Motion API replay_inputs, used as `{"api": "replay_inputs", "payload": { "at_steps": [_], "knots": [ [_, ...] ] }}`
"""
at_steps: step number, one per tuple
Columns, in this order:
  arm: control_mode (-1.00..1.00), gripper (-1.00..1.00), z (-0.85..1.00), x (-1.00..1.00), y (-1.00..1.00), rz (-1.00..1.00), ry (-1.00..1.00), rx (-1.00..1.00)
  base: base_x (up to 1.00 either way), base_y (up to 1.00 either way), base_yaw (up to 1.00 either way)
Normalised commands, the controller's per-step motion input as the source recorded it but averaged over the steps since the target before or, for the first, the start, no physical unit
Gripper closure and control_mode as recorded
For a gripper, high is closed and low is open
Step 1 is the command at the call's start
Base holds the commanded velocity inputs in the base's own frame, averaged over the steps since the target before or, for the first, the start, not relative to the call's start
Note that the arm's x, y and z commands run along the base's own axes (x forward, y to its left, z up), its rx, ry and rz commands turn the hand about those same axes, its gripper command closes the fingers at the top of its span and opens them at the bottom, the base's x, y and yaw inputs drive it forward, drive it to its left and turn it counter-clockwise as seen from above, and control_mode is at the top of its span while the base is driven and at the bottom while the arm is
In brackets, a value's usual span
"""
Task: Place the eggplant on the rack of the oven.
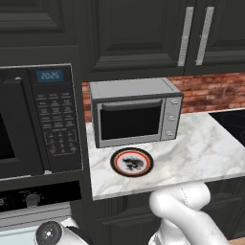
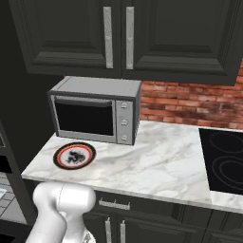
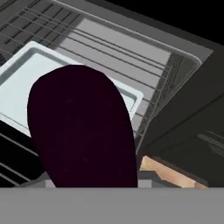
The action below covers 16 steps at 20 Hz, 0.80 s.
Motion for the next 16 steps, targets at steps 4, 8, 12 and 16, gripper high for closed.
{"api": "replay_inputs", "payload": {
  "at_steps": [4, 8, 12, 16],
  "knots": [
    [-1.0, 1.0, -0.55, 0.16, 0.98, -0.02, 0.0, 0.0, 0.0, 0.0, 0.0],
    [-1.0, 1.0, -0.4, 0.05, 0.77, -0.02, 0.0, 0.0, 0.0, 0.0, 0.0],
    [-1.0, 1.0, -0.14, 0.03, 0.23, -0.07, 0.0, -0.01, 0.0, 0.0, 0.0],
    [-1.0, 1.0, -0.17, 0.25, 0.0, -0.1, 0.0, 0.0, 0.0, 0.0, 0.0]
  ]
}}
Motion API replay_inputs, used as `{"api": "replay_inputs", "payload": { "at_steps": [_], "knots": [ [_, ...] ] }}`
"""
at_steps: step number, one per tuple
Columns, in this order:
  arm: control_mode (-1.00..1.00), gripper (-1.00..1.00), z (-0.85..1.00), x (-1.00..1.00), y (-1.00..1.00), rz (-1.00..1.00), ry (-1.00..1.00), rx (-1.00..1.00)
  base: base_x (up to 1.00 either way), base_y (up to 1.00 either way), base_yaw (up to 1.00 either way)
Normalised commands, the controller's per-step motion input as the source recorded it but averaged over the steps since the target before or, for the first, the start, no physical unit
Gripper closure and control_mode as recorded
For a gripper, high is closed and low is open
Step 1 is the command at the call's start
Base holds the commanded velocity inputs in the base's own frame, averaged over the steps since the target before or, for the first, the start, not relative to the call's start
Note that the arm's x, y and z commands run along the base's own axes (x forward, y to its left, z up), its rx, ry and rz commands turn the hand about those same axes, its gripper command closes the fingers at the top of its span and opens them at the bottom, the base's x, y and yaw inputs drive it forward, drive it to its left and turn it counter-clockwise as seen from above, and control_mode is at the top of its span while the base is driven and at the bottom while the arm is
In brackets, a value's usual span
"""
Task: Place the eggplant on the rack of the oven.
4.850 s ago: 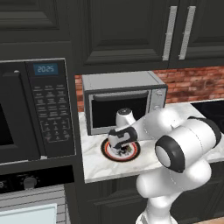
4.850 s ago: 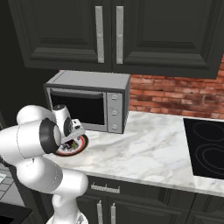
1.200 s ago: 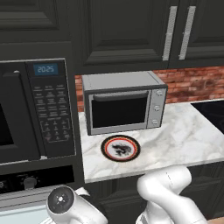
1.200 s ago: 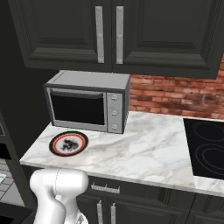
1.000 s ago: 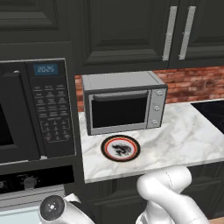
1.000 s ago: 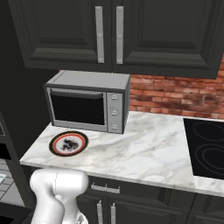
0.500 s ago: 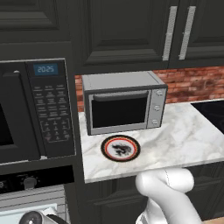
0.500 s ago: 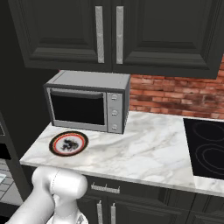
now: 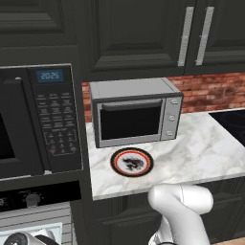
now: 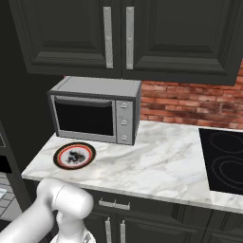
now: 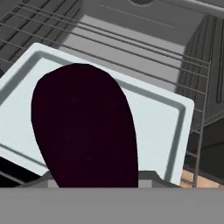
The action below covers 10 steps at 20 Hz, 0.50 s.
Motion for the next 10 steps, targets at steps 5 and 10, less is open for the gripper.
{"api": "replay_inputs", "payload": {
  "at_steps": [5, 10],
  "knots": [
    [-1.0, 1.0, -0.42, 0.13, 0.0, -0.09, 0.0, 0.0, 0.0, 0.0, 0.0],
    [-1.0, 1.0, -0.18, 0.12, 0.0, -0.04, 0.01, 0.0, 0.0, 0.0, 0.0]
  ]
}}
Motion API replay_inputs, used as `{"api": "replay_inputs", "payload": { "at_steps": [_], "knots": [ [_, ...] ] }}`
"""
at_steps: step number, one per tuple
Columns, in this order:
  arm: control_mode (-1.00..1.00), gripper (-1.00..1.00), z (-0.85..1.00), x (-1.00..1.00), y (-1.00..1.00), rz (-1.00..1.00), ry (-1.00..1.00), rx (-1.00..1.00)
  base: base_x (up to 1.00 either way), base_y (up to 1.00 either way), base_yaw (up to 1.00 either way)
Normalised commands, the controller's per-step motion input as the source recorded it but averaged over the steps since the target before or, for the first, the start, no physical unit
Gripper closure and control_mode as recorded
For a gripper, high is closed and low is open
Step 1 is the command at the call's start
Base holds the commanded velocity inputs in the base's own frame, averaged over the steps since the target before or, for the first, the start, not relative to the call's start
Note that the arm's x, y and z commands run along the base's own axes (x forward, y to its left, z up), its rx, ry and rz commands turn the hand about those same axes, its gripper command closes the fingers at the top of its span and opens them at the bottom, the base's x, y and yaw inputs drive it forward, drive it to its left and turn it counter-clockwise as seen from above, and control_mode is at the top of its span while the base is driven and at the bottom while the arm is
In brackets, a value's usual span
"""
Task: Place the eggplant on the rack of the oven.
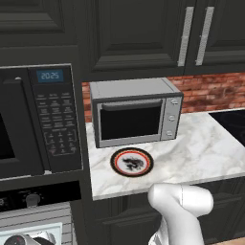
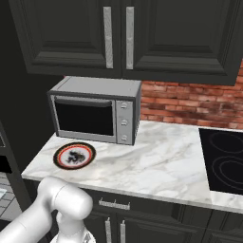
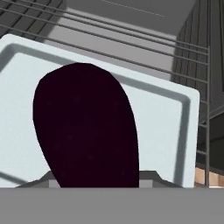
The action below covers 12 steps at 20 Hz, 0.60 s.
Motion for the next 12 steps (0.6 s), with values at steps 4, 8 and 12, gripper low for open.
{"api": "replay_inputs", "payload": {
  "at_steps": [4, 8, 12],
  "knots": [
    [-1.0, 1.0, -0.19, 0.16, 0.0, -0.04, 0.02, 0.0, 0.0, 0.0, 0.0],
    [-1.0, 1.0, -0.25, 0.13, 0.0, -0.06, 0.0, -0.02, 0.0, 0.0, 0.0],
    [-1.0, 1.0, -0.2, 0.12, -0.05, -0.03, 0.0, 0.0, 0.0, 0.0, 0.0]
  ]
}}
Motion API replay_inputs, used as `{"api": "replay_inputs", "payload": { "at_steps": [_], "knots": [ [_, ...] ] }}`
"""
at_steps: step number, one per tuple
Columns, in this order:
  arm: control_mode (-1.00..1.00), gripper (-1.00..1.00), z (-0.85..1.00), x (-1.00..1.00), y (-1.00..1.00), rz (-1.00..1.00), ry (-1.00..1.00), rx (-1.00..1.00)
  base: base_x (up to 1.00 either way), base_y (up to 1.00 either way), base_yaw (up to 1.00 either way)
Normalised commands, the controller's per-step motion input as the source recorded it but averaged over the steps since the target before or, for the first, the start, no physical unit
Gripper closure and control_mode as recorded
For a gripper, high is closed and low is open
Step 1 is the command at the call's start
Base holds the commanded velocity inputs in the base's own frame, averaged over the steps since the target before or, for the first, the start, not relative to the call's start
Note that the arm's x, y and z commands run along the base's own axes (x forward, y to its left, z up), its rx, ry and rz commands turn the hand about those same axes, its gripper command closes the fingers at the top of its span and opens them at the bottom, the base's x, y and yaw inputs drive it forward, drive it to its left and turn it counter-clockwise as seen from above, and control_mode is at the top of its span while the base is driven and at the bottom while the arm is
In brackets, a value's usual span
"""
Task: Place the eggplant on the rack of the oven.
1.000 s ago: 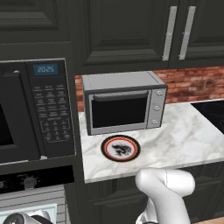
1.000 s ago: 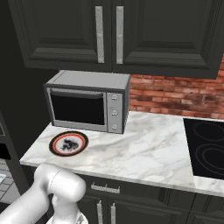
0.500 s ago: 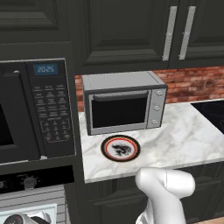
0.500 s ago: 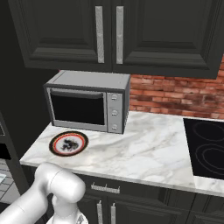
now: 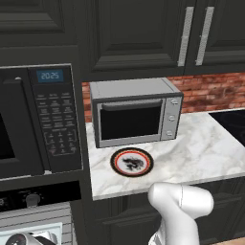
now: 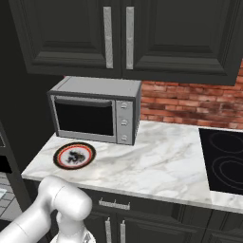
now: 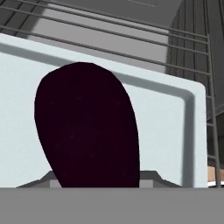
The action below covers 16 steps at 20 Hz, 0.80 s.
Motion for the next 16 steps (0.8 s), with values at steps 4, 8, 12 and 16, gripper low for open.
{"api": "replay_inputs", "payload": {
  "at_steps": [4, 8, 12, 16],
  "knots": [
    [-1.0, 1.0, -0.26, 0.16, 0.0, -0.05, 0.0, -0.01, 0.0, 0.0, 0.0],
    [-1.0, 1.0, -0.09, 0.13, 0.0, -0.02, 0.01, 0.0, 0.0, 0.0, 0.0],
    [-1.0, 1.0, -0.05, 0.01, 0.0, 0.0, 0.01, 0.0, 0.0, 0.0, 0.0],
    [-1.0, -1.0, -0.06, 0.0, 0.0, 0.0, 0.0, 0.0, 0.0, 0.0, 0.0]
  ]
}}
